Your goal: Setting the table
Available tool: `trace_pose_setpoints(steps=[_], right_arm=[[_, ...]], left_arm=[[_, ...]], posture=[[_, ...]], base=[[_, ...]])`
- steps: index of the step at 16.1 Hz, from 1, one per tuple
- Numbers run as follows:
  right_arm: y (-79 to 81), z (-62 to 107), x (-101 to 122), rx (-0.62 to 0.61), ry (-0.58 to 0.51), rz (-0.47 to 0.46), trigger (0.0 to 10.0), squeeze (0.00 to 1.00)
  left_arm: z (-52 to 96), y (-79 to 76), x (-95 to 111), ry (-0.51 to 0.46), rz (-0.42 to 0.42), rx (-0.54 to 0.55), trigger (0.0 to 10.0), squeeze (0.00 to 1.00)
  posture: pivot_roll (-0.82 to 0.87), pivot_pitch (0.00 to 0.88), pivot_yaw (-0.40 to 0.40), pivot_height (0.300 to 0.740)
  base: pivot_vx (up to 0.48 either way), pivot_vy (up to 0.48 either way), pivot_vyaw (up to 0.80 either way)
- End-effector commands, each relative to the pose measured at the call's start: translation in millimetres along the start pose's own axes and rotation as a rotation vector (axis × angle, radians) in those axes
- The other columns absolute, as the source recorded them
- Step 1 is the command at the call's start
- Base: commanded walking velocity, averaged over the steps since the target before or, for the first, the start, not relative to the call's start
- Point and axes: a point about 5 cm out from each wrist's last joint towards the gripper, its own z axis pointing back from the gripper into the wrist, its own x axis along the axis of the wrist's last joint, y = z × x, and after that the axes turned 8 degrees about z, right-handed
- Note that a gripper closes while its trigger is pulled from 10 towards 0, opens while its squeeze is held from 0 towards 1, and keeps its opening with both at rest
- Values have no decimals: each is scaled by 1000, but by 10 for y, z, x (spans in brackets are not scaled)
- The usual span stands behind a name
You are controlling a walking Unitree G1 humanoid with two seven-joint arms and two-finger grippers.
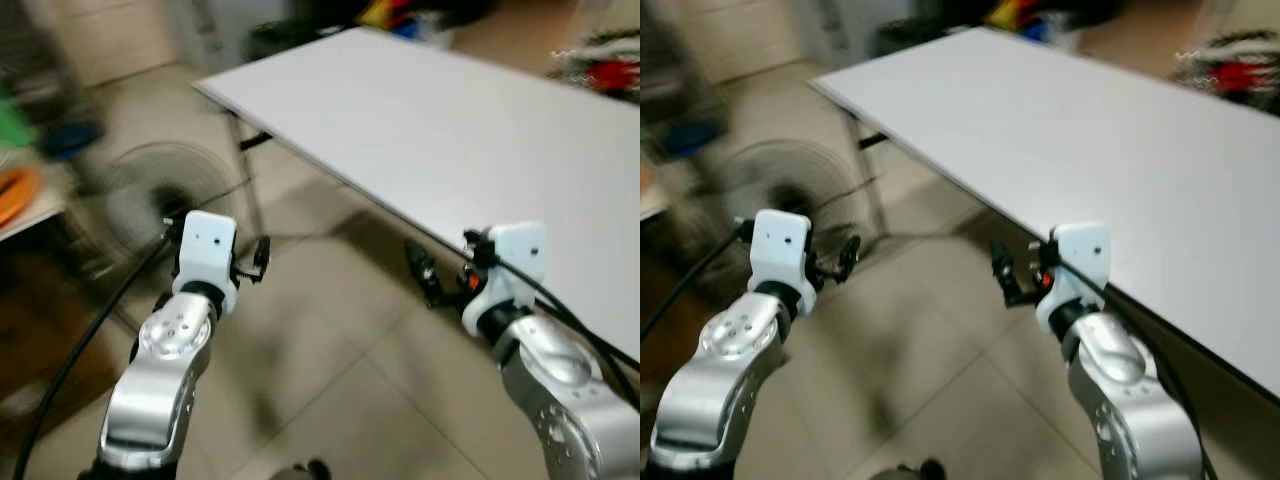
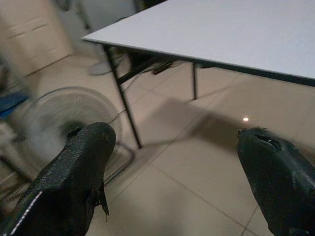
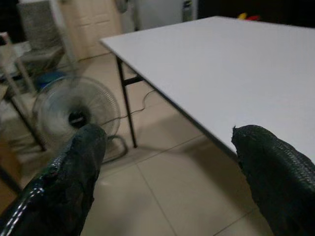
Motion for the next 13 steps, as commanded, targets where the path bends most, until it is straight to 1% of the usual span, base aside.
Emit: trace_pose_setpoints(steps=[1,2,3,4,5,7,8,9,10,13], right_arm=[[13,-30,24,14,-11,1,10000,0],[-27,-57,60,-36,-35,21,10000,0],[-83,-80,85,-102,-60,9,10000,0],[-84,-86,96,-95,-67,17,10000,0],[-24,-95,85,-38,-59,-42,10000,0],[-10,-96,75,-38,-60,-40,10000,0],[20,-97,57,-7,-48,-34,10000,0],[40,-94,49,4,-49,-31,10000,0],[45,-93,48,4,-52,-35,10000,0],[56,-111,55,17,-65,-5,10000,0]], left_arm=[[22,47,74,-40,-19,28,10000,0],[32,47,85,-47,-18,28,10000,0],[37,55,87,-51,-13,30,10000,0],[39,59,94,-56,7,30,10000,0],[40,48,128,-70,11,19,10000,0],[37,31,161,-85,7,4,10000,0],[31,32,183,-97,1,-2,10000,0],[24,31,200,-105,-3,-5,10000,0],[24,30,208,-107,-6,-7,10000,0],[39,56,236,-111,-20,-6,10000,0]], posture=[[12,0,69,740],[18,0,61,740],[20,0,59,740],[19,0,60,740],[22,0,60,740],[21,0,62,740],[17,0,63,740],[16,0,67,740],[20,0,68,740],[32,0,71,740]], base=[[0,0,800],[0,0,800],[0,0,800],[0,0,800],[0,0,0],[0,0,0],[0,0,0],[262,0,0],[285,0,525],[286,0,800]])
